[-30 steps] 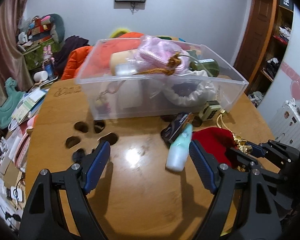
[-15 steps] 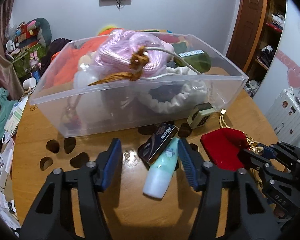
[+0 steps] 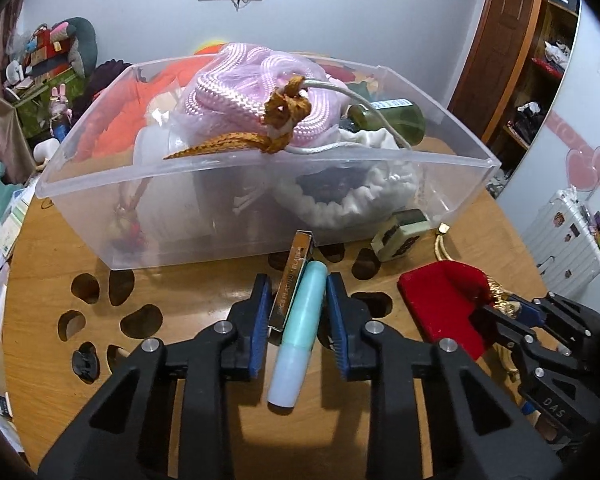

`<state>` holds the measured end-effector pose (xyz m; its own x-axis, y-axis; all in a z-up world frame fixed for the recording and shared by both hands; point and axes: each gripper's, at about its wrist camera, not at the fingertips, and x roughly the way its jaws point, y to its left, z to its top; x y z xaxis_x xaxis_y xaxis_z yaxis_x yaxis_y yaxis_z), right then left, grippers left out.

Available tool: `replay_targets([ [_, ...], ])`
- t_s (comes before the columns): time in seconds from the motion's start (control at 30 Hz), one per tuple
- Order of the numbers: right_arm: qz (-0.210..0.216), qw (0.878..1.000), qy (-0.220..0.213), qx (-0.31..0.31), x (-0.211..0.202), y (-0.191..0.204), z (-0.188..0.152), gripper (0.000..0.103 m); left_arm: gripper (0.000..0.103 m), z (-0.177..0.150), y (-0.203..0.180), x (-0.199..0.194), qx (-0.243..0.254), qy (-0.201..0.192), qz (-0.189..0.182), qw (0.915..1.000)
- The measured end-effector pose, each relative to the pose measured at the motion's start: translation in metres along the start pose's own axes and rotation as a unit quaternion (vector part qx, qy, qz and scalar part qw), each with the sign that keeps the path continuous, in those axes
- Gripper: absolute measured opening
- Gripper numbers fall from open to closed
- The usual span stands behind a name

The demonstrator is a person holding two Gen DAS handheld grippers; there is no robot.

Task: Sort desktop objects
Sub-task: 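Grasp the blue Max box with the left tool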

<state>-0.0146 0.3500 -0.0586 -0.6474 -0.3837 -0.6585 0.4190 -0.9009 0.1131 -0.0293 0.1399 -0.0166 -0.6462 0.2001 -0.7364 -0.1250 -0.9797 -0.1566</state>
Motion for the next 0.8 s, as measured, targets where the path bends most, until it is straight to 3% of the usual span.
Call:
replay_targets([
  [0.1, 0.001, 1.000, 0.000, 0.001, 0.000, 0.000, 0.000, 0.021, 0.020, -0.001, -0.004, -0.004, 0.005, -0.005, 0.005, 1.0000],
  [0.27, 0.001, 1.000, 0.001, 0.002, 0.001, 0.001, 0.000, 0.021, 0.020, -0.003, 0.000, -0.015, -0.005, -0.007, -0.023, 0.9997],
  [0.5, -0.001, 1.000, 0.002, 0.002, 0.001, 0.001, -0.001, 0.021, 0.020, -0.014, -0.002, -0.026, -0.004, -0.001, -0.030, 0.9995],
  [0.8, 0.001, 1.000, 0.005, -0.005, 0.001, 0.006, -0.001, 0.022, 0.020, -0.044, 0.025, -0.041, -0.042, 0.018, -0.034, 0.9984],
])
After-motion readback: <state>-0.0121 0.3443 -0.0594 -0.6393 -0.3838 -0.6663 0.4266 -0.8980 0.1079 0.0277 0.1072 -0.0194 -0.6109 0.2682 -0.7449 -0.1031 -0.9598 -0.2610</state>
